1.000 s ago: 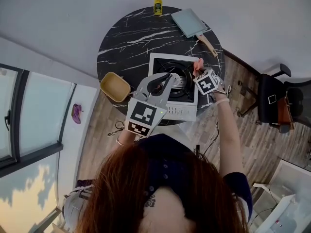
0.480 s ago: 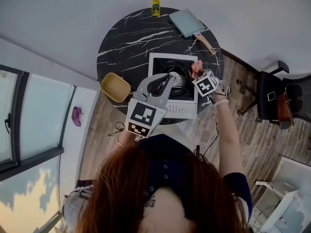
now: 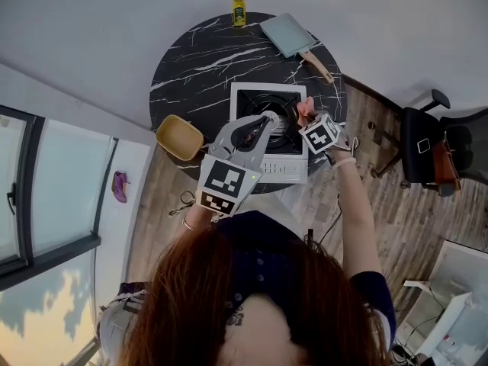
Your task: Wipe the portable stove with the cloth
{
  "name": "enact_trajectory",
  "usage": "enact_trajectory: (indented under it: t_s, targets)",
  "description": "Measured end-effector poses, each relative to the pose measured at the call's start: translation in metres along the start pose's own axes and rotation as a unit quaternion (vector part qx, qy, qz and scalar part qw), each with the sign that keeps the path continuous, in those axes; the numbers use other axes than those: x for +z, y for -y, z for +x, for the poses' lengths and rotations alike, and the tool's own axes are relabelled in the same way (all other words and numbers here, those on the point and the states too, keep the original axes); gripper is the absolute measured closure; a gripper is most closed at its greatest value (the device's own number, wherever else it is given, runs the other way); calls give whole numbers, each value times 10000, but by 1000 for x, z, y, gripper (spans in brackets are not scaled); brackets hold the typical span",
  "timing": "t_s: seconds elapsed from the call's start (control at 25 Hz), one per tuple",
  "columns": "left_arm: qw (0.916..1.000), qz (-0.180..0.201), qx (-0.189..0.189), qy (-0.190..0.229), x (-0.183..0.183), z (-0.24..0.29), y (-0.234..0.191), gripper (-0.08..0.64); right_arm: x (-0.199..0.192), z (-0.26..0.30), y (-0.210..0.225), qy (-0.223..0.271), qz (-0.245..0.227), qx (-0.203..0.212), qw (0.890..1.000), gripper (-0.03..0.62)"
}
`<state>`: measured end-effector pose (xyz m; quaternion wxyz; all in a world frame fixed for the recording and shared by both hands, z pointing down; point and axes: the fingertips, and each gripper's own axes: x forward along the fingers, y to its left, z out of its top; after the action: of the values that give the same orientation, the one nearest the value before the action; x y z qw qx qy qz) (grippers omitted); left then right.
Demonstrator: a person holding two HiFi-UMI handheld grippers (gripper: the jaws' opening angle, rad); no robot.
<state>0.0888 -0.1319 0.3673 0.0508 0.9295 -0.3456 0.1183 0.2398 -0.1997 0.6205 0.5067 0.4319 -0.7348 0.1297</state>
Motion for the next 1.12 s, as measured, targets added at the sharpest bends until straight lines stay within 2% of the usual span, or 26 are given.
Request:
enact_trajectory:
  t_s: [1.12]
  targets:
    - [9999, 71, -112, 78, -1, -15, 20, 537, -22, -14, -22, -36, 101, -60, 9999, 571]
